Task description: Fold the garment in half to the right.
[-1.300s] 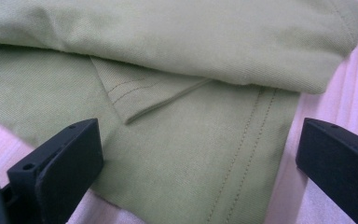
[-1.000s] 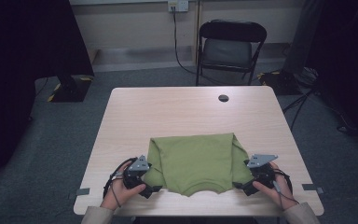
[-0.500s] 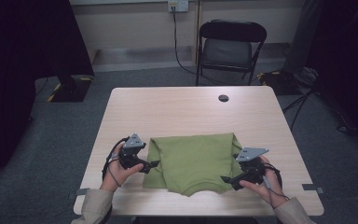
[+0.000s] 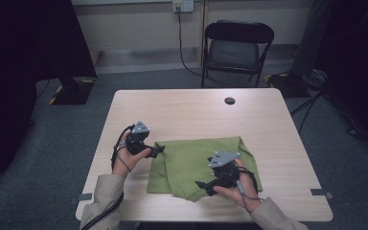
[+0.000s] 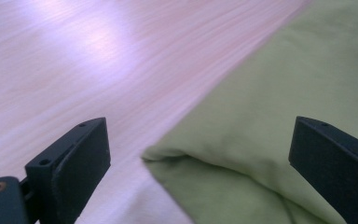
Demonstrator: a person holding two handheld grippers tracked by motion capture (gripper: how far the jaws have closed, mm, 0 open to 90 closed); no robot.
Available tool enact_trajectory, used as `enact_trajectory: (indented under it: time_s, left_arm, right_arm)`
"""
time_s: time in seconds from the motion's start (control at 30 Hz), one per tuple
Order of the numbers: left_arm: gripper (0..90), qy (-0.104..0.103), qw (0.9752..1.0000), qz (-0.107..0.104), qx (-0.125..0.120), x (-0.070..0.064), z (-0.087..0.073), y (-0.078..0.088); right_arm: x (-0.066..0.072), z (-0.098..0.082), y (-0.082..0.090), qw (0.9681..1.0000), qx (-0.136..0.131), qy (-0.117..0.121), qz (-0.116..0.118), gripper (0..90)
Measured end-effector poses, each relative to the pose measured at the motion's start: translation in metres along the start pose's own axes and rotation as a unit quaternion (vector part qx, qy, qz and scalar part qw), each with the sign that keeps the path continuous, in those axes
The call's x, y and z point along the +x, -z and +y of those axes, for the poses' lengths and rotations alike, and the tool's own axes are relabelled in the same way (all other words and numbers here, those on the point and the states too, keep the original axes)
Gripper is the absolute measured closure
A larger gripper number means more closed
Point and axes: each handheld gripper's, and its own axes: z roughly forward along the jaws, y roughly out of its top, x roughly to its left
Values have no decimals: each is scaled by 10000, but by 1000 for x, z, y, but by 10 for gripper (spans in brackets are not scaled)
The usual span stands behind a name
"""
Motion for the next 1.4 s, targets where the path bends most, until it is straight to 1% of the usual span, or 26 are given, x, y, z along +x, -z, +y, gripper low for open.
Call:
enact_trajectory:
  time_s: [0.07,0.2,0.23,0.27,0.33,0.43,0.5,0.53,0.57,0.63,0.67,0.73,0.77,0.8,0.83,0.87,0.9,1.0,1.03,1.07,1.13,1.17,1.2,1.3,1.37,1.4]
  left_arm:
    - [48,48,10000,31,24,4,0,-3]
    - [72,-32,10000,7,85,5,0,-10]
    - [76,-75,9999,-34,137,4,-1,-15]
    - [82,-104,9998,-29,168,3,-2,-17]
    - [109,-134,9997,-104,198,2,-5,-23]
    - [129,-136,9995,-70,267,4,-9,-29]
    - [138,-115,9994,-84,311,6,-12,-32]
    - [155,-149,9992,-88,347,7,-14,-33]
    - [168,-134,9993,-94,342,8,-15,-34]
    - [193,-69,9991,-203,363,10,-18,-36]
    - [210,-4,9992,-227,338,11,-19,-36]
    - [235,52,9991,-346,256,12,-22,-37]
    - [250,52,9991,-359,198,13,-23,-37]
    - [255,47,9991,-389,143,13,-24,-37]
    - [267,44,9990,-414,144,13,-24,-37]
    - [287,35,9989,-446,142,13,-24,-36]
    - [305,39,9989,-457,128,14,-25,-36]
    - [362,128,9989,-445,85,16,-25,-35]
    - [373,120,9989,-454,77,18,-25,-35]
    - [407,150,9988,-452,64,19,-26,-34]
    - [510,188,9981,-586,44,21,-26,-34]
    - [540,243,9980,-581,34,22,-26,-34]
    - [578,300,9975,-632,29,22,-26,-34]
    - [691,558,9958,-727,25,23,-27,-34]
    - [736,622,9952,-755,58,23,-27,-34]
    - [756,595,9954,-740,93,22,-26,-33]
  right_arm:
    - [8,5,-10,9999,15,78,97,47]
    - [25,15,-31,9995,-1,251,186,74]
    - [29,18,-37,9994,-19,282,209,81]
    - [34,21,-43,9993,-26,295,248,82]
    - [45,27,-55,9988,-44,328,350,101]
    - [60,35,-73,9982,-44,287,519,138]
    - [68,39,-85,9982,-38,304,523,156]
    - [72,40,-90,9982,-17,313,516,174]
    - [74,41,-96,9984,3,321,466,176]
    - [79,42,-106,9980,30,356,519,228]
    - [81,43,-111,9984,50,351,446,228]
    - [84,43,-118,9983,138,367,435,293]
    - [85,44,-120,9984,180,365,404,298]
    - [85,44,-121,9983,160,377,415,354]
    - [85,45,-121,9979,157,349,522,418]
    - [85,45,-121,9981,144,322,500,451]
    - [85,45,-121,9983,116,329,465,514]
    - [87,44,-120,9984,80,354,435,656]
    - [88,44,-119,9984,72,365,423,702]
    - [88,44,-119,9985,70,382,375,744]
    - [89,43,-119,9984,63,449,346,793]
    - [90,43,-119,9984,65,464,325,811]
    - [90,43,-119,9983,65,481,312,823]
    - [90,43,-119,9983,58,518,263,853]
    - [90,44,-119,9985,85,457,272,860]
    - [90,44,-119,9987,73,425,278,862]
